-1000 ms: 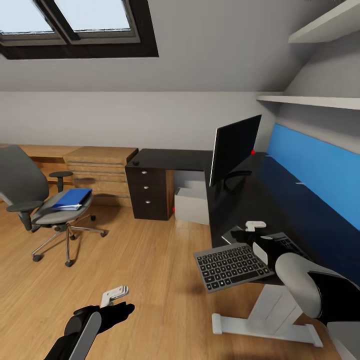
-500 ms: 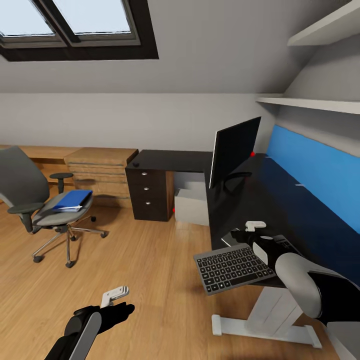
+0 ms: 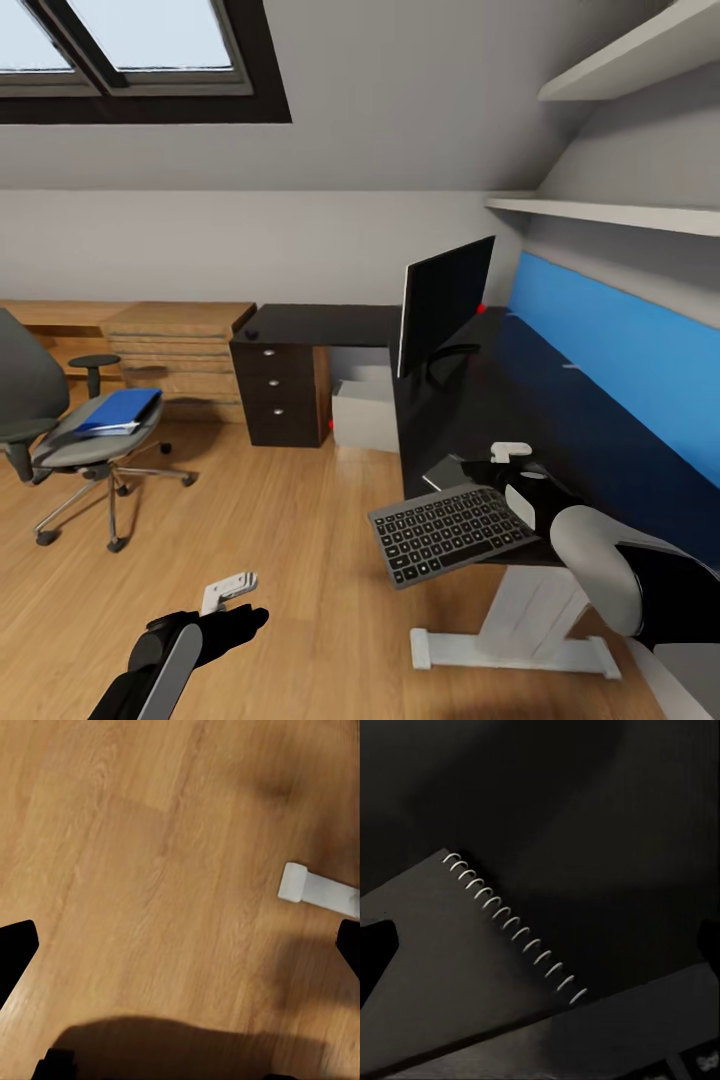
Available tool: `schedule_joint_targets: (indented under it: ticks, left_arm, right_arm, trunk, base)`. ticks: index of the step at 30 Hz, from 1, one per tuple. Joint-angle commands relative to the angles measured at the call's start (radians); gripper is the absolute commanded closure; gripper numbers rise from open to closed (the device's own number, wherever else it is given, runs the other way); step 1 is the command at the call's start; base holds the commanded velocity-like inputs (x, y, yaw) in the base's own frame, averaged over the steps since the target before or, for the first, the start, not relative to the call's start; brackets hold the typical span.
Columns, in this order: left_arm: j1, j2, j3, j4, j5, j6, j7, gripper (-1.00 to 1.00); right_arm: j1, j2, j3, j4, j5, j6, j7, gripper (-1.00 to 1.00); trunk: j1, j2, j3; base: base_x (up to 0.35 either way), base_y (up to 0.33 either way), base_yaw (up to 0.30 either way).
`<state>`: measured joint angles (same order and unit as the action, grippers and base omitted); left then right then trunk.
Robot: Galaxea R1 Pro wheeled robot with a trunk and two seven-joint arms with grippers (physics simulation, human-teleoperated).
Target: In the bedroom, organize the workspace by keeping the computer under the desk, ensuring the monitor is on the desk, placing the keyboard on the desk next to the monitor, placing the mouse on the desk next to the keyboard, moving the folder from the swivel chair onto the desk next to the mouse, stacking the notebook on top of the folder with the pen on top of the notebook, and positioning the swivel chair next to the desk.
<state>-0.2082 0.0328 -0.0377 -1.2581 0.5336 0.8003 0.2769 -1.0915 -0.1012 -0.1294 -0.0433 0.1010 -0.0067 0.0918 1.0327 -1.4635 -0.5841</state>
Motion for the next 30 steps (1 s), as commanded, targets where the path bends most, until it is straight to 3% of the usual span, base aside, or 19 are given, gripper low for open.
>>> schedule_joint_targets:
  ticks: [1, 10, 30]
  left_arm:
    - [0.0, 0.001, -0.002, -0.001, 0.011, 0.002, 0.01, -1.0]
    - [0.0, 0.004, -0.002, -0.001, 0.01, -0.012, 0.01, -1.0]
    - [0.0, 0.006, 0.005, -0.005, 0.009, -0.016, 0.014, -1.0]
  right_arm:
    - [-0.001, 0.0, -0.009, 0.0, 0.011, -0.001, 0.003, -1.0]
    - [-0.001, 0.001, -0.009, 0.002, 0.011, -0.001, 0.003, -1.0]
    - [-0.001, 0.0, -0.009, 0.001, 0.012, -0.004, 0.003, -1.0]
  trunk:
    - [0.0, -0.001, 0.0]
    - [0.0, -0.001, 0.007]
    - [0.0, -0.001, 0.007]
  base:
    - [0.006, 0.0, -0.231]
    - [0.183, 0.0, -0.197]
    - [0.131, -0.026, -0.01]
